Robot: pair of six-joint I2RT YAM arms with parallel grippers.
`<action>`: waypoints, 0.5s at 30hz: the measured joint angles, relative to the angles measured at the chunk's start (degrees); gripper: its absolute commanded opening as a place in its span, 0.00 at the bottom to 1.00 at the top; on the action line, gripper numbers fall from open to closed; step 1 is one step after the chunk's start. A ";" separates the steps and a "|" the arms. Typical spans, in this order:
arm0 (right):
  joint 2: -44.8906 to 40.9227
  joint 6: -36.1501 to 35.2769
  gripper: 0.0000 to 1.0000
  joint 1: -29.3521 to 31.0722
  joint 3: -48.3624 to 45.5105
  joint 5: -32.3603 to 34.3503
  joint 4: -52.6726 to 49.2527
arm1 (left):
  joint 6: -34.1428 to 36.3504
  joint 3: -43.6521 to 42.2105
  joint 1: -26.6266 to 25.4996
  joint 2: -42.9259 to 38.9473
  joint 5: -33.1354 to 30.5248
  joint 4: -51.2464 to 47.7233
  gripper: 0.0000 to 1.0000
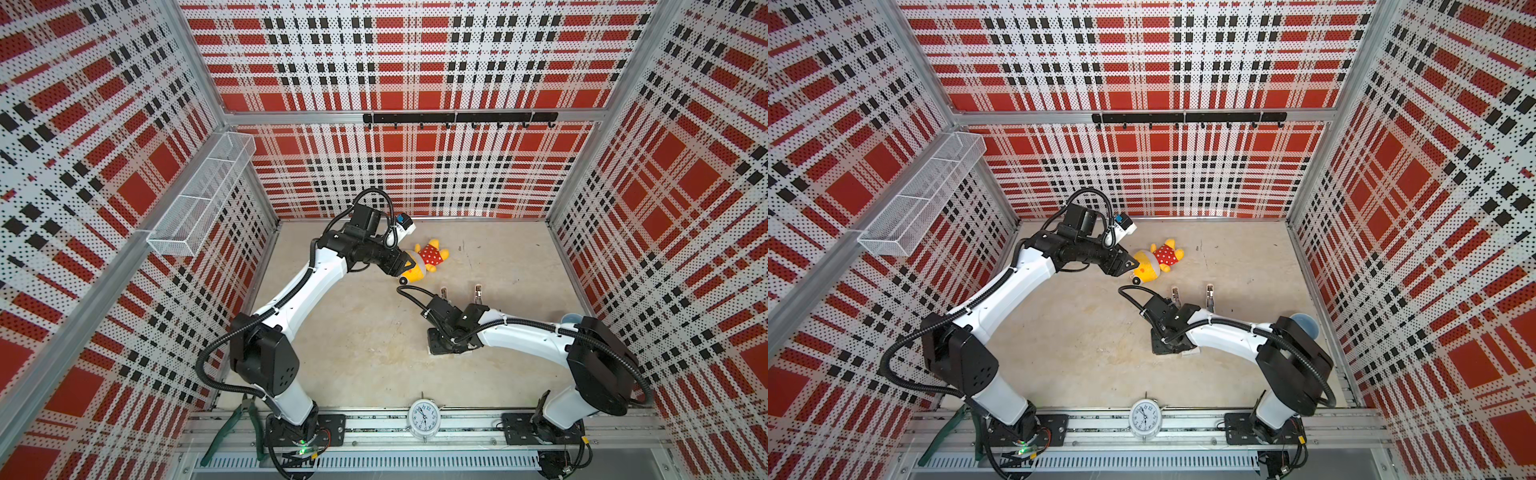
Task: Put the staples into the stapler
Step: 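Release the stapler and move the right gripper over the staple box, then lower the open right gripper into the staple box toward the staple strips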
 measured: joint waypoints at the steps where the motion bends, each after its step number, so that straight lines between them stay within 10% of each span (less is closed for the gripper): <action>1: 0.39 0.00 0.20 0.02 0.00 0.00 0.09 | -0.04 -0.13 0.00 0.00 0.02 0.02 0.64; 15: 3.28 -0.17 0.21 0.02 0.02 0.00 1.18 | -0.07 -0.39 0.02 0.04 0.04 0.09 0.64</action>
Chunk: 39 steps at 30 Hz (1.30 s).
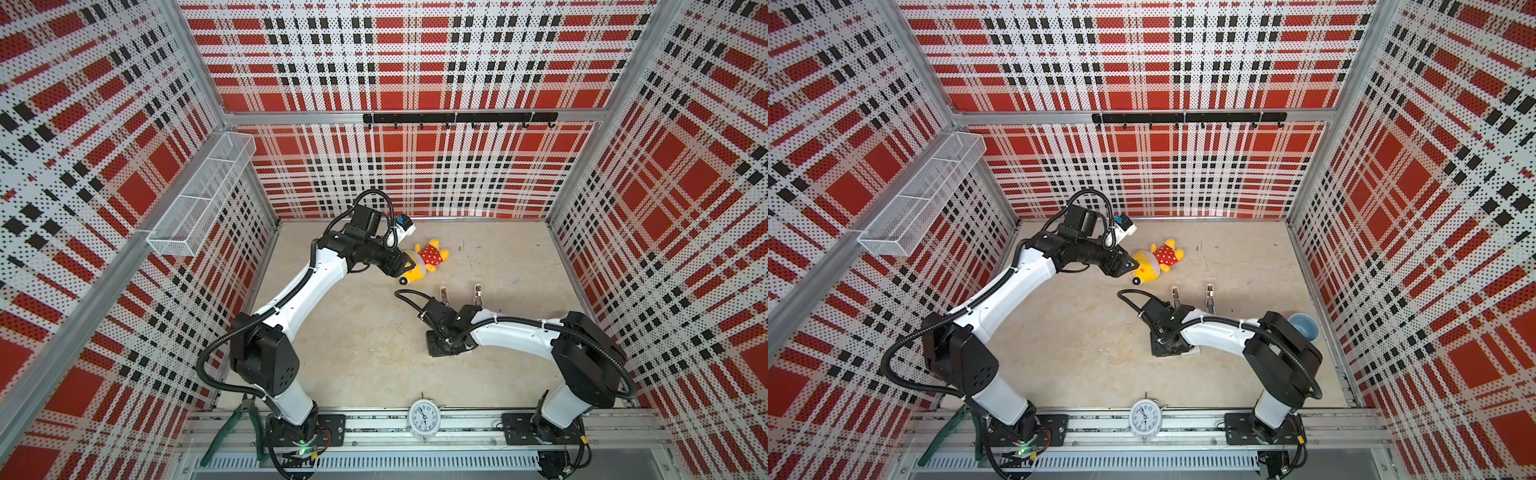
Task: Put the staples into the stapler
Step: 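Lower the open right gripper into the staple box toward the staple strips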
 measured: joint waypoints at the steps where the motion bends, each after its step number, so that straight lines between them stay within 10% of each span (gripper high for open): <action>1: 0.20 -0.07 0.21 0.00 0.07 -0.02 0.09 | 0.00 0.00 0.00 0.00 0.00 0.00 0.64; 39: 3.87 -1.20 0.22 0.22 2.73 0.61 0.59 | -0.20 -0.87 0.17 0.00 1.27 0.07 0.64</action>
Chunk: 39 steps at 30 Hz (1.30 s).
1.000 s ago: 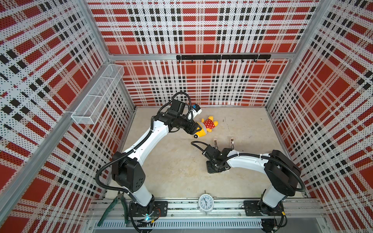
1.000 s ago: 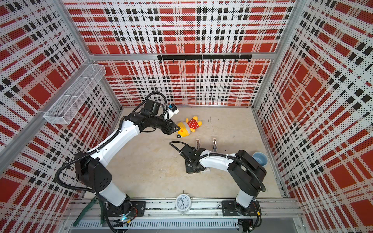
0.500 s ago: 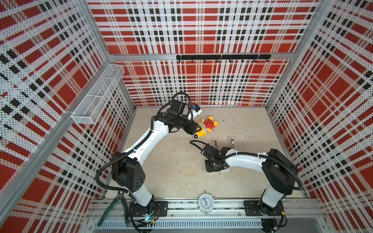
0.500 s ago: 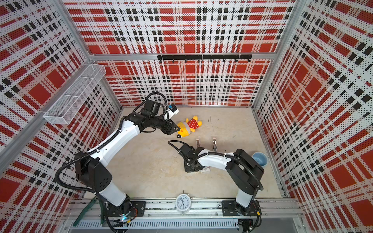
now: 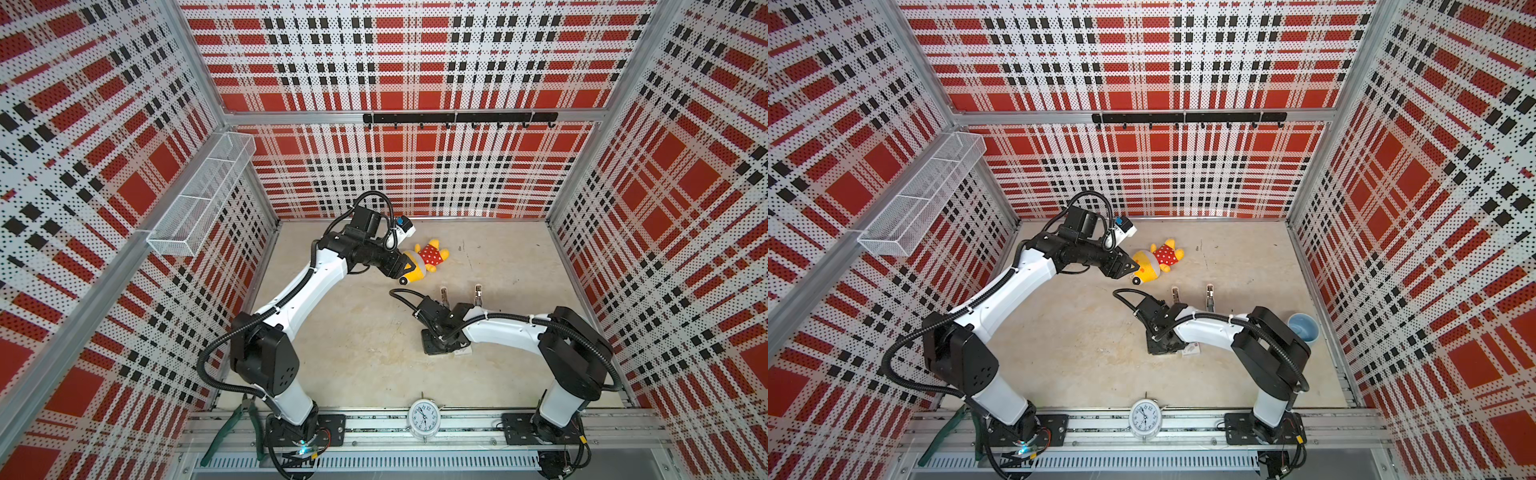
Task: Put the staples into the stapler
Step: 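Lower the open right gripper into the staple box toward the staple strips, then close the right gripper on a staple strip in the white box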
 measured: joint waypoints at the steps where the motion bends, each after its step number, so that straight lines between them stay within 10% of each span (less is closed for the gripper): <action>1: -0.02 0.00 0.22 0.07 0.00 0.11 -0.09 | 0.00 0.00 0.00 0.00 0.00 0.00 0.64; 39: -0.15 0.50 0.22 0.74 -1.64 1.11 0.07 | -0.57 0.00 0.00 0.02 0.42 0.00 0.64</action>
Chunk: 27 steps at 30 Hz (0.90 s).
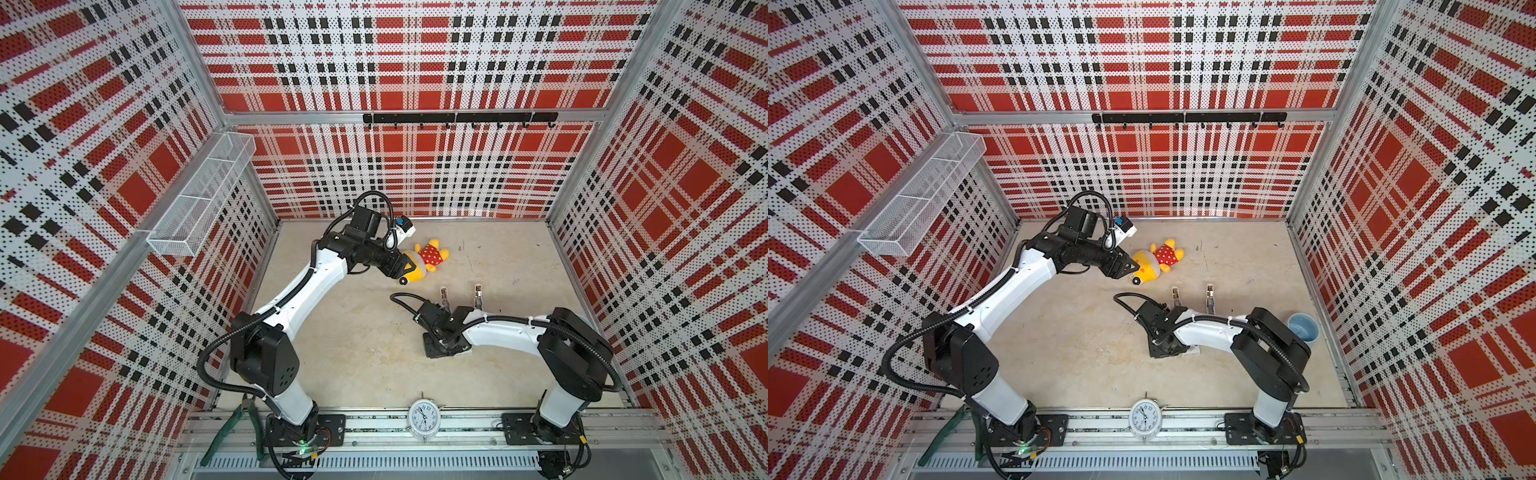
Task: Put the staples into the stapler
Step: 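Close the right gripper on a staple strip in the white box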
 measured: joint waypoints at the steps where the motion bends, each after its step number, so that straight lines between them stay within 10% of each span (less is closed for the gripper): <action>1: 0.02 -0.02 0.22 0.00 0.00 0.04 -0.02 | -0.04 0.00 0.00 0.00 0.02 0.00 0.64; 27: 0.02 -0.72 0.16 0.26 0.04 0.92 0.22 | -0.76 0.00 0.00 0.00 1.07 0.00 0.64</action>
